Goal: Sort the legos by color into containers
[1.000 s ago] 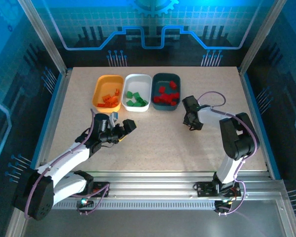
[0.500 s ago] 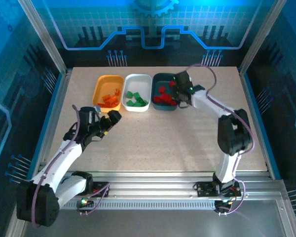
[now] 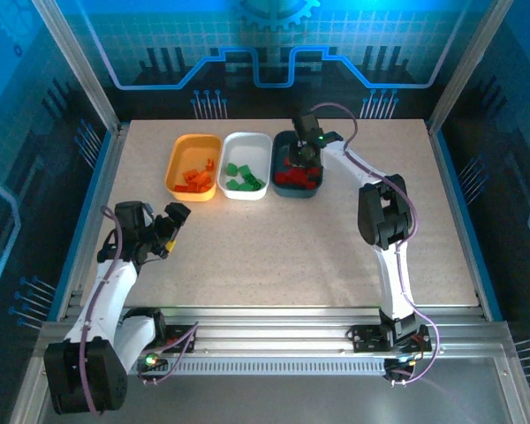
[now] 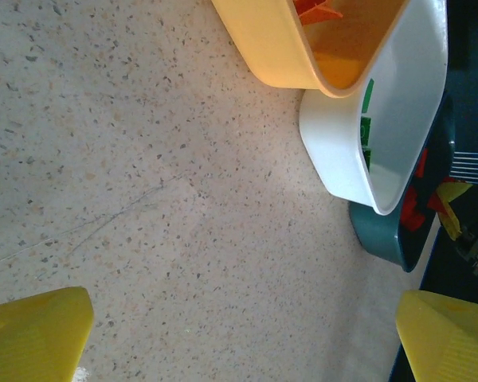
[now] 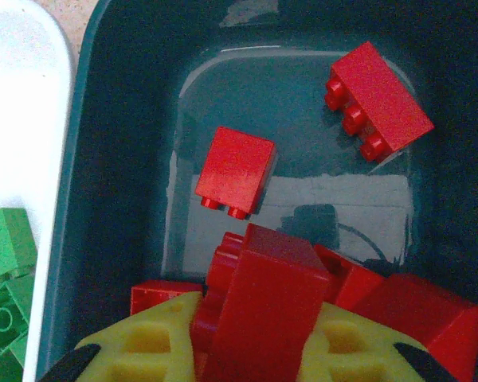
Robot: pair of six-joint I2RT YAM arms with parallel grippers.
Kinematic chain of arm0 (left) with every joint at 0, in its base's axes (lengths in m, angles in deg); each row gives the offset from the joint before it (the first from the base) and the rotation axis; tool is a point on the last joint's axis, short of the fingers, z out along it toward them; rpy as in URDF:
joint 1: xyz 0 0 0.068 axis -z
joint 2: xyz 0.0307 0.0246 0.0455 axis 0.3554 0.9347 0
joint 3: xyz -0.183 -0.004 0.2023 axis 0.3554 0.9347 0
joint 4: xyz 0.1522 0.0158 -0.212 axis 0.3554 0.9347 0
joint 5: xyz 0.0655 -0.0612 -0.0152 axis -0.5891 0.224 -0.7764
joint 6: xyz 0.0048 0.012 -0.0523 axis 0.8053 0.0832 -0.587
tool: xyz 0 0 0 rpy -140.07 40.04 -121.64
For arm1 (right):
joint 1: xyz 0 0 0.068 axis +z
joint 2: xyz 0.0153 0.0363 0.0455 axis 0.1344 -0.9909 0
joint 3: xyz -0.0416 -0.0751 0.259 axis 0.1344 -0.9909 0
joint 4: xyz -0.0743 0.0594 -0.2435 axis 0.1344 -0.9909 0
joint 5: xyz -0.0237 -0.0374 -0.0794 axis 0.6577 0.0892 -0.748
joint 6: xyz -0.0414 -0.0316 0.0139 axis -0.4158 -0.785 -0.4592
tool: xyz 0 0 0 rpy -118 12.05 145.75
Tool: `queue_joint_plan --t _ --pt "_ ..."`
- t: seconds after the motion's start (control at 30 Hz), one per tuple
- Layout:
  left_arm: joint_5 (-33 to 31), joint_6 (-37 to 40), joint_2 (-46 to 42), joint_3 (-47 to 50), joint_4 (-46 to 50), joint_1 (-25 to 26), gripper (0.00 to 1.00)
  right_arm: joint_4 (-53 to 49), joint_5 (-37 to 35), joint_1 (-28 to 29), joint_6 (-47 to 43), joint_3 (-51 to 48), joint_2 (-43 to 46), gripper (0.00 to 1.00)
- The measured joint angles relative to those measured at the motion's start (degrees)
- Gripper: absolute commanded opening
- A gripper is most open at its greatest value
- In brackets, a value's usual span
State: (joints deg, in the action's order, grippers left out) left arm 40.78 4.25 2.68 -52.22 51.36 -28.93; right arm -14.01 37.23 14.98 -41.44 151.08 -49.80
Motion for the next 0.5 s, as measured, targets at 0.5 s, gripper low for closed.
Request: queue_joint_plan --t 0.5 --pt "3.3 3.3 -18.9 -3.8 2.1 0.3 0.99 9.3 -1.5 1.6 -1.5 -30.8 30.3 0.77"
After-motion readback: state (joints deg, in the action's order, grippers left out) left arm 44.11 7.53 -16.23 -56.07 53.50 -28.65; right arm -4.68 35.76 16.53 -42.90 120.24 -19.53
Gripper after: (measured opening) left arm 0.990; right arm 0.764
